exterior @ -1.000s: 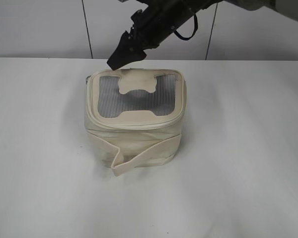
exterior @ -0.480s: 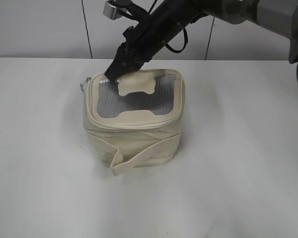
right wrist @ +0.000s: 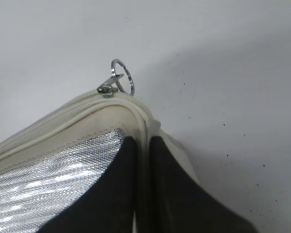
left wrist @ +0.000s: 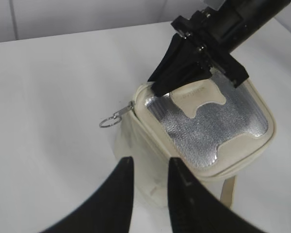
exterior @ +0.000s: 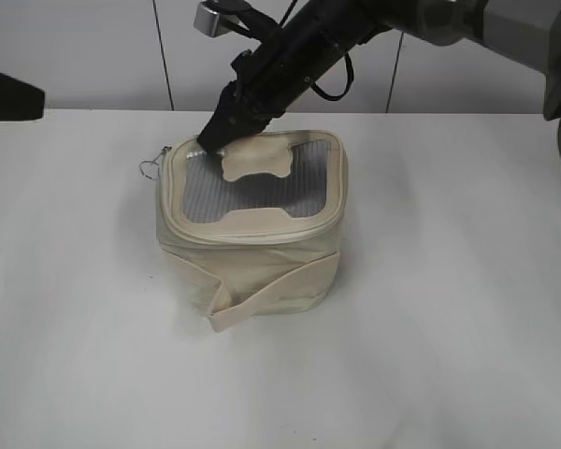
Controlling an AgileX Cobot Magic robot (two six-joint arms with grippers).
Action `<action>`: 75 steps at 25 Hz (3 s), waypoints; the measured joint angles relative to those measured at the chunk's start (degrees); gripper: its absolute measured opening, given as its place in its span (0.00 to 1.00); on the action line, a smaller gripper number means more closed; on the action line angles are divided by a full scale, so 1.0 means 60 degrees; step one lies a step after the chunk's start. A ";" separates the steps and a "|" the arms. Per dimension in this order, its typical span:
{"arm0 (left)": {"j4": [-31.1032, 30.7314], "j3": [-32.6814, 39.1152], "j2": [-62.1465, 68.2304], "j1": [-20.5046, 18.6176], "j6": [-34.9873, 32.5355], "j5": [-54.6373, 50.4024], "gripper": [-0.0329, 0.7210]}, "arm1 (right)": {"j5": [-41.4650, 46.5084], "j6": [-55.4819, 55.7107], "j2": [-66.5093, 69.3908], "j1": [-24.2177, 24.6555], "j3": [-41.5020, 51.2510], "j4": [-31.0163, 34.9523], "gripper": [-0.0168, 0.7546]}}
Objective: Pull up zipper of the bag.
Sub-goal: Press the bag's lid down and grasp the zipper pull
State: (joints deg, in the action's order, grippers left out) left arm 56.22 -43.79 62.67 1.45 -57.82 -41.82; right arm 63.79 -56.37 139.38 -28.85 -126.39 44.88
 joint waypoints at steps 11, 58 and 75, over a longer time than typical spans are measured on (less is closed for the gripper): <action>0.1460 -0.2064 0.6024 -0.0549 -0.6856 -0.0747 0.66 | 0.0032 0.0197 0.0000 0.0000 -0.0007 0.0000 0.09; 0.1194 -0.1713 0.5679 0.1121 -0.7832 0.1120 0.04 | 0.0013 0.0882 0.0010 0.0008 -0.0007 0.0015 0.08; 0.0517 0.0882 0.3556 0.3344 -0.6492 0.1240 0.04 | -0.0099 0.1559 0.0010 -0.0003 -0.0007 0.0032 0.08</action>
State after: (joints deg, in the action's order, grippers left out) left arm 59.32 -38.50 84.00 21.51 -96.78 -34.38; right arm 63.20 -47.01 139.45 -28.86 -126.44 45.07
